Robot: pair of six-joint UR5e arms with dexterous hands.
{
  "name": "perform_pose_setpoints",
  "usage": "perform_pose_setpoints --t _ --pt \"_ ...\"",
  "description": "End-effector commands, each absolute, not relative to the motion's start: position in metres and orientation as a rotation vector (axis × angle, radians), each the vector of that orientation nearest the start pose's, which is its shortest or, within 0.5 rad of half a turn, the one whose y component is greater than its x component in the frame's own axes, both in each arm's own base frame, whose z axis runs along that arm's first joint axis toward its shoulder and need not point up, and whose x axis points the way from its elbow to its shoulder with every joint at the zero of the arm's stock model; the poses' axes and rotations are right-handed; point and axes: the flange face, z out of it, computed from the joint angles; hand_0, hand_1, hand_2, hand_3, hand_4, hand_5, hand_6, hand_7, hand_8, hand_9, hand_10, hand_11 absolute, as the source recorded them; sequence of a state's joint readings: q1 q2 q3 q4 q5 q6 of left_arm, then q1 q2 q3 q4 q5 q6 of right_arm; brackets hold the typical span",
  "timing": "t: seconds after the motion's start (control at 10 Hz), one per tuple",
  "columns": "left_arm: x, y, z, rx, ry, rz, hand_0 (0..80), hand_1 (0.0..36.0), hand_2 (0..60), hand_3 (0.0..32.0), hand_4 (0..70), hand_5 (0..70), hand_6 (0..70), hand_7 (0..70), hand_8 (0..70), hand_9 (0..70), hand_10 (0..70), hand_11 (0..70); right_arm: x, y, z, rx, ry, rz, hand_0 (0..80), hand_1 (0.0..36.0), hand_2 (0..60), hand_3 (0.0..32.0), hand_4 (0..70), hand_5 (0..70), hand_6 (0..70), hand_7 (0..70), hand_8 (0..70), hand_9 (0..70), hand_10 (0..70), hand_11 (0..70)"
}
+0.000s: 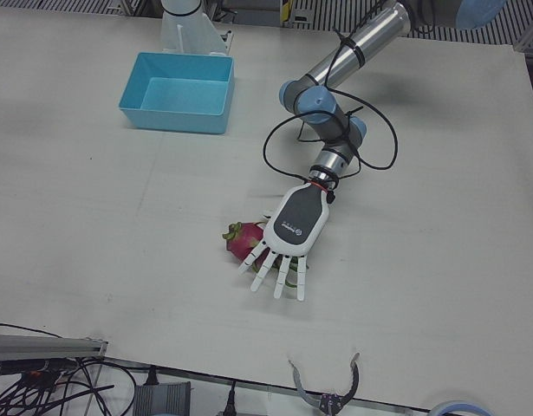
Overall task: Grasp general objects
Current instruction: 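Move the left hand toward the pink dragon fruit, fingers open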
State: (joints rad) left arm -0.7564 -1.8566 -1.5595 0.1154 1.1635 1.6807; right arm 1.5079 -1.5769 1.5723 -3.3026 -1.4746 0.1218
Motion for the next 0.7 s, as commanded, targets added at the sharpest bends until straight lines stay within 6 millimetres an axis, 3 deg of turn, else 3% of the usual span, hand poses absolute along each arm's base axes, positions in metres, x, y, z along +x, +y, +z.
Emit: perform_pose_setpoints --t 0.0,0.3,0.5,0.6 --pt "0.353 -0.523 0.543 0.998 1.472 -0.813 46.2 9.6 5.8 27.6 0.0 15.1 0.0 6.4 13.2 0.9 0.0 0.0 0.113 -0.479 0.704 0.069 1.963 -2.313 0.0 0.0 0.0 0.0 0.0 0.0 0.0 0.0 0.0 0.0 0.0 0.0" --pt "0.354 -0.526 0.528 0.993 1.451 -0.814 45.7 8.9 6.1 26.4 0.0 14.5 0.0 6.0 13.3 1.1 0.0 0.0 0.113 -0.479 0.704 0.069 1.963 -2.313 0.0 0.0 0.0 0.0 0.0 0.0 0.0 0.0 0.0 0.0 0.0 0.0" --pt "0.353 -0.533 0.503 0.992 1.438 -0.828 45.2 8.6 5.8 26.4 0.0 14.0 0.0 5.6 13.2 1.0 0.0 0.0 0.113 -0.479 0.704 0.069 1.963 -2.313 0.0 0.0 0.0 0.0 0.0 0.0 0.0 0.0 0.0 0.0 0.0 0.0" --pt "0.340 -0.541 0.497 1.007 1.437 -0.849 44.5 8.3 5.4 26.4 0.0 13.5 0.0 5.1 13.2 1.0 0.0 0.0 0.113 -0.479 0.704 0.069 1.963 -2.313 0.0 0.0 0.0 0.0 0.0 0.0 0.0 0.0 0.0 0.0 0.0 0.0"
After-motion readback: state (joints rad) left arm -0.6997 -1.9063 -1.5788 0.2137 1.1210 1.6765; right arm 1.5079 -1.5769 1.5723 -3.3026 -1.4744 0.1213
